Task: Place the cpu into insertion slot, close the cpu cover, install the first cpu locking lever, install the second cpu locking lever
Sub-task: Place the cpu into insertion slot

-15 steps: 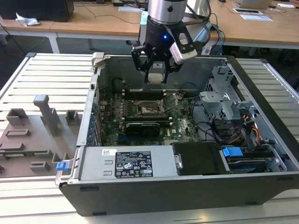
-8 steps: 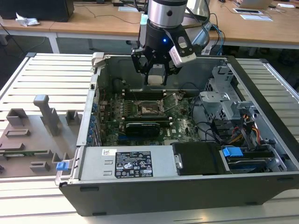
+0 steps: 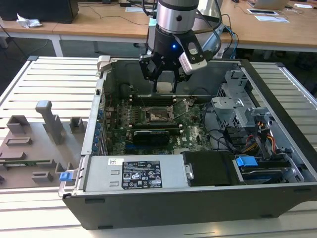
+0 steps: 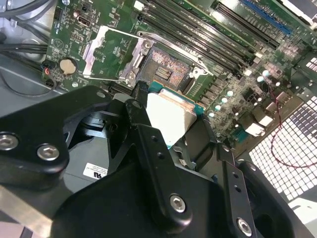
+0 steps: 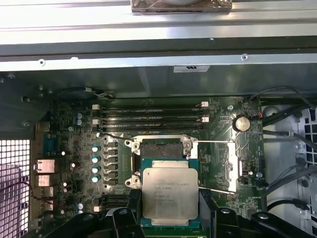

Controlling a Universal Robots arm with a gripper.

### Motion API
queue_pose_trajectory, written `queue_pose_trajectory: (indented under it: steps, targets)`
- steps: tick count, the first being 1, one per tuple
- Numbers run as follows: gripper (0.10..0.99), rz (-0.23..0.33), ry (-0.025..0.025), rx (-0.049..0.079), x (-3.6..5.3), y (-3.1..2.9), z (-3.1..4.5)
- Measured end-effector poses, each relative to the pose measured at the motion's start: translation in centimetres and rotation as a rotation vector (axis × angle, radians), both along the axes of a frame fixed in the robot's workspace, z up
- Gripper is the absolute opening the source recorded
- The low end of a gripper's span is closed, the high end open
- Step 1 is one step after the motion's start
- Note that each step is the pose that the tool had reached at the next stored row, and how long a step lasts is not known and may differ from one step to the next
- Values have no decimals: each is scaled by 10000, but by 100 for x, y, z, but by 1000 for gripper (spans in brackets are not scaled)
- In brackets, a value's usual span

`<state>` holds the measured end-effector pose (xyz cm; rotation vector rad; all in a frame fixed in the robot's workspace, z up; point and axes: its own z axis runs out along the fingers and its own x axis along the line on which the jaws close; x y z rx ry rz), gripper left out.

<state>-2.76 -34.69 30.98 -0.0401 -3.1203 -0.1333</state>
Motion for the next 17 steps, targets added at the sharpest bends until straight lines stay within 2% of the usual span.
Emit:
queue_pose_trajectory:
  steps: [17]
  targets:
    - [545, 0, 0, 0, 0, 0, -122]
